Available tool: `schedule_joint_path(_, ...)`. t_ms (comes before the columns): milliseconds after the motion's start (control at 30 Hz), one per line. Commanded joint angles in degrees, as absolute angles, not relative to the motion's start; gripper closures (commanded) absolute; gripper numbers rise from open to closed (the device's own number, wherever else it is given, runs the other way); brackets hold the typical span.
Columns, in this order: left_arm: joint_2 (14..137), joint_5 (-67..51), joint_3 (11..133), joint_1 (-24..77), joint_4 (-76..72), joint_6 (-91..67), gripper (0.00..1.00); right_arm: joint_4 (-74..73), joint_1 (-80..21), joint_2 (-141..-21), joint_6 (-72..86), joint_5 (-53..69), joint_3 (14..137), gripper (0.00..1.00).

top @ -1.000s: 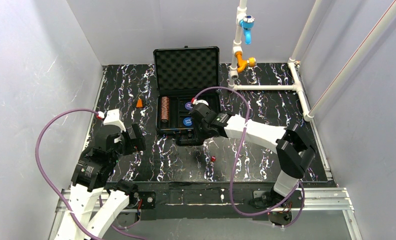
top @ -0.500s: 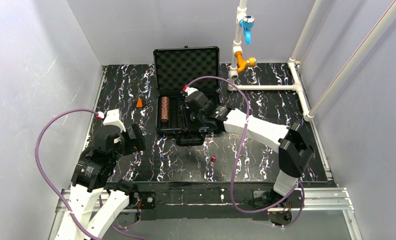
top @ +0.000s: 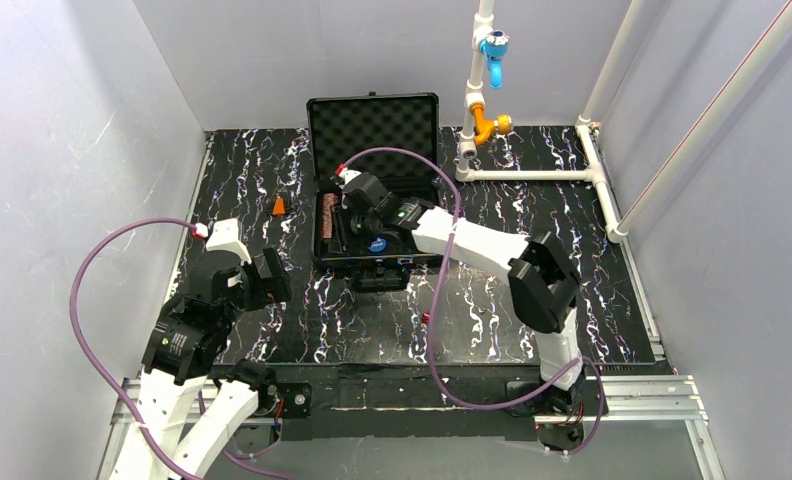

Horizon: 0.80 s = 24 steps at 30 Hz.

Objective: Pack up texas hold em set

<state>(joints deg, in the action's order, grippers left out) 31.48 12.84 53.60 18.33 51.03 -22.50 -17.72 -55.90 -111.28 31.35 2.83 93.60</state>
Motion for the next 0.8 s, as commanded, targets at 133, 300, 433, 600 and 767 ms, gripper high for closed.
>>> schedule_joint_path(133,31.46,13.00,53.70,18.11,51.53,-21.80,0.02,-17.48,-55.81,-119.66,31.91,2.90,103.28,0.99)
schedule_joint_path(300,31.73,12.92,53.70,18.11,51.52,-21.71,0.02,-19.34,-55.60,-124.06,31.87,2.10,107.64,0.99)
schedule_joint_path(433,31.54,13.31,53.70,18.09,51.51,-21.71,0.02,-19.56,-55.21,-126.31,32.07,1.76,108.95,0.99)
schedule_joint_path(600,31.52,13.32,53.70,18.04,51.52,-21.71,0.02,-19.65,-54.76,-127.94,32.26,1.75,109.83,0.99)
schedule_joint_path(767,31.55,13.36,53.61,18.08,51.53,-21.77,0.02,-19.17,-54.58,-129.21,31.32,2.89,110.19,0.99)
